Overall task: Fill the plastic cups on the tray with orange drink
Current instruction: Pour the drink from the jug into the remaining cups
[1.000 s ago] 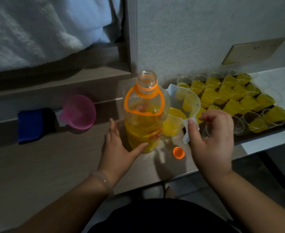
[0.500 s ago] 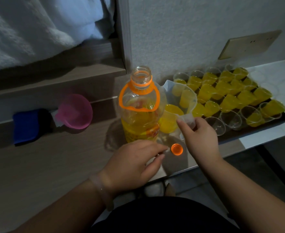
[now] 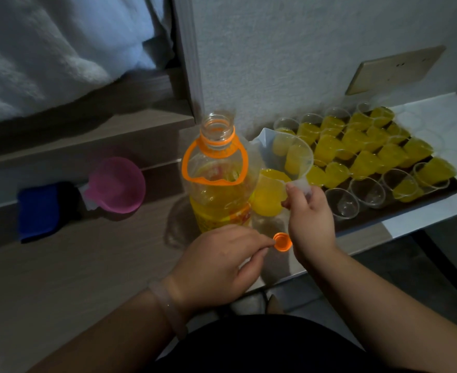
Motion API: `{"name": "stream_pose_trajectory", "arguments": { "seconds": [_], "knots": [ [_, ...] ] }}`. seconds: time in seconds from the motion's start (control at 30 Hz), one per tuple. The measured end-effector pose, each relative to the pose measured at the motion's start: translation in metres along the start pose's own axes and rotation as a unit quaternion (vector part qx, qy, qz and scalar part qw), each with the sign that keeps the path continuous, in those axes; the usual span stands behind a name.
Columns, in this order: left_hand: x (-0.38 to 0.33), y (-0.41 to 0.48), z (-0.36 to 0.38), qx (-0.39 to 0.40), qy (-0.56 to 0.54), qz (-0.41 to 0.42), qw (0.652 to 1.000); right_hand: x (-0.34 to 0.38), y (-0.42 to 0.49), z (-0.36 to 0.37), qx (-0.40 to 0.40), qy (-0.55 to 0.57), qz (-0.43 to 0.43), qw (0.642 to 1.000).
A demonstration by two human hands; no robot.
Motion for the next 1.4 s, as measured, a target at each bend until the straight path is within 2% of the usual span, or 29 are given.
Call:
{"name": "stream_pose_trajectory", "arguments": {
  "seconds": [0.73,0.93,1.07,1.4],
  "knots": [
    [-0.022,0.033,0.013,0.001,0.0,0.073,0.997,0.062,-0.011,-0.057,-0.035,0.088,-0.143,0.985],
    [-0.034,0.053,0.017,-0.043,-0.005,0.063,0.997,0.074,0.001,-0.08,-0.021,0.083,-0.172,0.981],
    [-0.042,0.076,0.021,-0.071,-0.007,0.033,0.997,0.081,0.017,-0.101,0.003,0.082,-0.179,0.98],
    [-0.055,0.15,0.039,-0.235,0.027,-0.121,0.964,0.078,0.067,-0.156,0.133,0.085,-0.175,0.972]
  ]
}}
Point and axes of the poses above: each hand's wrist, its own y-axis towards the middle knuckle, its own z-axis out of the palm, x = y × z, the point moved 3 cm from there along y, towards the middle knuckle, and after that the axes turned 10 degrees about x, right-handed, at the moved point
